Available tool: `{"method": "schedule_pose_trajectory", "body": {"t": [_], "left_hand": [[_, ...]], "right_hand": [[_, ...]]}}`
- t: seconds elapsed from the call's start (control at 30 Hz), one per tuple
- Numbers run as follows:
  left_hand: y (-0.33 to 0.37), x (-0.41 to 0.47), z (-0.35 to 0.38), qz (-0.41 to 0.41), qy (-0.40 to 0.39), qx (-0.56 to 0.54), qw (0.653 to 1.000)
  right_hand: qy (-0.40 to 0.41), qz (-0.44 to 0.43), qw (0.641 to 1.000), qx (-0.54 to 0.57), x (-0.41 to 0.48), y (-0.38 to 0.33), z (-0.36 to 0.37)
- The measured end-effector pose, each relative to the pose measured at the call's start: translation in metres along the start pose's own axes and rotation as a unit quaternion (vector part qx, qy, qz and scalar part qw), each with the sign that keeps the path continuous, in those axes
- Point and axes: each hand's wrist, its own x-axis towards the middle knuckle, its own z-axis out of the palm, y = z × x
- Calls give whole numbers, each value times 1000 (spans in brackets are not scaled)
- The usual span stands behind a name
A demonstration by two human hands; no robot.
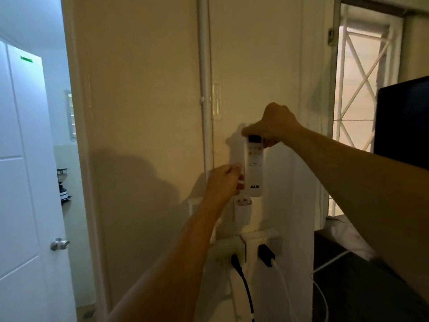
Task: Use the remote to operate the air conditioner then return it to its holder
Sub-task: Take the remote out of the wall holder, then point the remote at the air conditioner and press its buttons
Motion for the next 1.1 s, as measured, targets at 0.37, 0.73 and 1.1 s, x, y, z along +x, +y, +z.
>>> {"method": "schedule_pose_trajectory", "body": {"t": [0.37,0.73,1.1], "left_hand": [[40,-32,-16,42,-105,53,992],[116,-60,-24,48,-113,-39,992],[209,-79,9,87,-109,-36,990]], "right_hand": [[-1,53,988,143,-45,-3,-30],[-166,23,941,292,-102,10,-70],[-120,-22,953,277,-114,-8,-165]]}}
